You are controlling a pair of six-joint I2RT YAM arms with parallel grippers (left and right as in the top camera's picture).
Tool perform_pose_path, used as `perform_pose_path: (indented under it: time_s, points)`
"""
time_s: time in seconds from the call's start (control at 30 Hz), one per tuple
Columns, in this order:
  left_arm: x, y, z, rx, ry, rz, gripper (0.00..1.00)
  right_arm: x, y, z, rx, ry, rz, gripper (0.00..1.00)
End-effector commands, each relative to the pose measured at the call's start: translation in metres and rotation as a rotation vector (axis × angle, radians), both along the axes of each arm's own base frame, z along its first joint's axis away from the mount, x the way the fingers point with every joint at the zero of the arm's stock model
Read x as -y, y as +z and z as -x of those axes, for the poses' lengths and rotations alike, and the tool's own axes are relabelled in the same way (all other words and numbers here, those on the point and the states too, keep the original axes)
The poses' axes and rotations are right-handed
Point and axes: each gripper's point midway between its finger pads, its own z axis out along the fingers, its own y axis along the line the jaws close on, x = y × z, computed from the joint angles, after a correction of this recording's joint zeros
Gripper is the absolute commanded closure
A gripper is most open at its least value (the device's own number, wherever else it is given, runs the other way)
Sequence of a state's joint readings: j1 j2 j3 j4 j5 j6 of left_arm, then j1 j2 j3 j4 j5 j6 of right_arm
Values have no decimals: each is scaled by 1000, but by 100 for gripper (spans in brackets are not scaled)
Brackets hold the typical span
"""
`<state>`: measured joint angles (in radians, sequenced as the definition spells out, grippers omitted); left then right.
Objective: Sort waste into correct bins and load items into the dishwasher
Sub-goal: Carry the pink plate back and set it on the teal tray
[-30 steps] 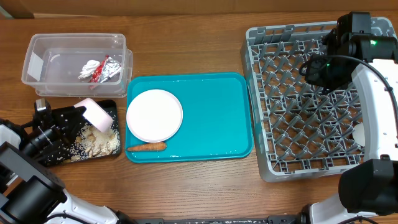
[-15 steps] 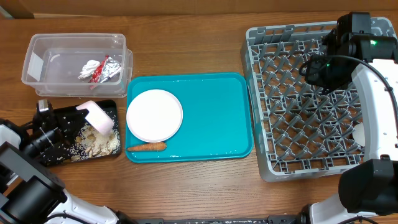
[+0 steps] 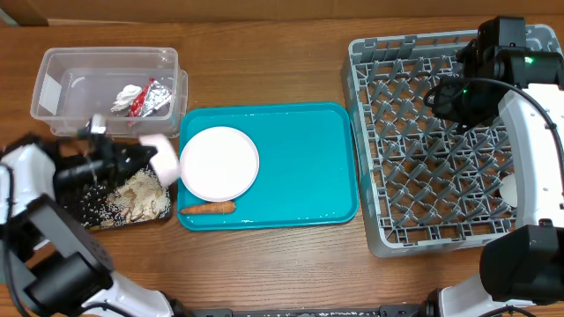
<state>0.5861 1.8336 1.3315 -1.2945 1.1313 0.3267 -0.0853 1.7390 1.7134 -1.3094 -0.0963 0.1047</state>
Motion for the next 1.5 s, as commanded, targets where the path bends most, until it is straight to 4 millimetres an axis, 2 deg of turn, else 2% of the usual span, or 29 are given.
perform_pose_path:
  time_s: [0.0,0.07,0.17,0.2,0.23,0.3,0.33,0.43,0.5,0.57,0.6,0.73,0.8,0.83,0.87,0.9,0.93,1.03,1.1,1.13,1.23,1.27,1.3,1.37,1.47]
  points:
    - [24,30,-19,-31,-67,-293,96,3,11,-2,37,-4,12,70]
    - [45,43,-34,-4,-97,-391,96,3,11,-3,37,-4,12,70]
    - [91,57,-59,68,-144,-507,96,3,11,-3,38,-4,12,70]
    - [104,57,-65,87,-154,-534,96,3,11,-3,38,-4,12,70]
    - [132,53,-71,115,-181,-595,96,3,11,-3,38,-4,12,70]
    - [159,43,-72,124,-219,-652,96,3,11,-2,37,-4,12,70]
    - [172,37,-71,127,-245,-680,96,3,11,-2,37,-4,12,70]
    - [236,-5,-59,119,-407,-742,96,3,11,-3,38,-4,12,70]
    - [259,-25,-52,106,-474,-746,96,3,11,-3,38,-3,12,70]
    - [279,-45,-45,93,-534,-751,96,3,11,-3,41,-3,12,70]
    - [292,-61,-38,77,-576,-755,96,3,11,-4,43,-4,13,70]
    - [309,-80,-26,59,-634,-764,96,3,12,-4,44,-4,13,69]
    - [311,-81,-27,69,-637,-775,95,3,12,-4,44,-3,13,69]
    - [312,-81,-28,78,-634,-775,91,3,12,-4,44,-4,13,69]
    - [313,-80,-30,84,-632,-773,80,3,12,-4,44,-4,13,69]
    - [313,-78,-32,88,-627,-772,73,3,12,-4,45,-4,13,69]
    - [311,-75,-34,90,-621,-771,59,3,12,-5,48,-4,13,69]
    - [303,-56,-44,85,-595,-775,35,4,13,-9,66,-4,14,69]
    - [294,-40,-52,81,-569,-775,26,4,16,-16,95,-3,15,66]
    - [286,-30,-57,76,-553,-776,24,2,18,-21,117,2,8,64]
    - [248,2,-70,21,-473,-802,21,-19,33,-40,216,56,-77,57]
    - [242,6,-70,9,-463,-804,22,-27,36,-44,237,75,-103,56]
    - [220,20,-73,-32,-416,-807,22,-46,44,-51,281,124,-160,55]
    - [191,33,-76,-88,-331,-832,22,-69,49,-55,311,183,-193,54]
    - [111,59,-80,-227,-8,-925,19,-127,47,-50,324,338,-164,43]
